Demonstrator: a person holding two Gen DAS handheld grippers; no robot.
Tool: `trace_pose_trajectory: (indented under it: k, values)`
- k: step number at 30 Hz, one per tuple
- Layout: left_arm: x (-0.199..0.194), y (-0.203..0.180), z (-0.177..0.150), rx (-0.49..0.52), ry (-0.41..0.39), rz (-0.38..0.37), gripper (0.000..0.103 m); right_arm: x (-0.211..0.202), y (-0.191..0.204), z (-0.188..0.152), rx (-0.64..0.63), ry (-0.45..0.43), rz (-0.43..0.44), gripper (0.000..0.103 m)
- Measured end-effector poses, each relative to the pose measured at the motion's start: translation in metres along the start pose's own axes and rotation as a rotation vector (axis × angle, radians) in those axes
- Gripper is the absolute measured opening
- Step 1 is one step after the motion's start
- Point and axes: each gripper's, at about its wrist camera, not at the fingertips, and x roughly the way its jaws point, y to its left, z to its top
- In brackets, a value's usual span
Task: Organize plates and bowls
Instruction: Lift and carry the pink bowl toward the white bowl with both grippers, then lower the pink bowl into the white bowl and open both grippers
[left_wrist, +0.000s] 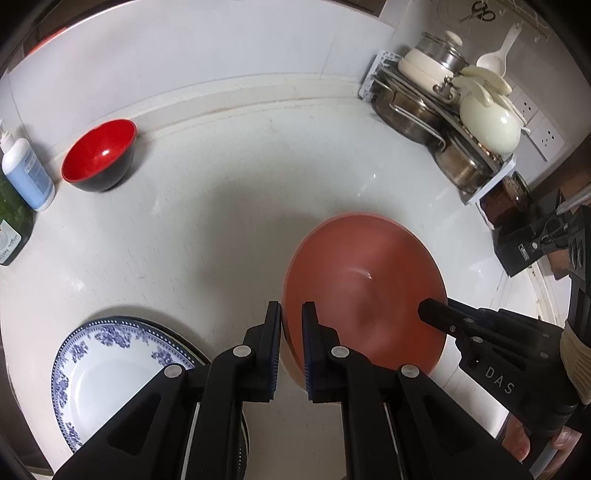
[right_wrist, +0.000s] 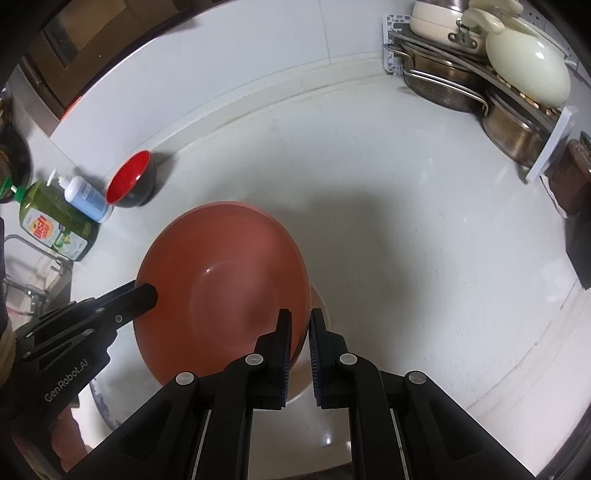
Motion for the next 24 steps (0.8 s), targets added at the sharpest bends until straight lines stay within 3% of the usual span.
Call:
trace_pose_trajectory:
  k: [13, 24]
  values:
    - [0.018, -0.001, -0.011, 0.0, 0.057, -0.004, 0.013, 0.017, -0.008, -0.01, 0.008, 0.058, -0.011, 0.011]
    - [0.022, 0.0, -0.013, 0.002, 0.06, 0.016, 0.013, 0.027, -0.004, -0.013, 0.001, 0.082, -0.018, 0.011]
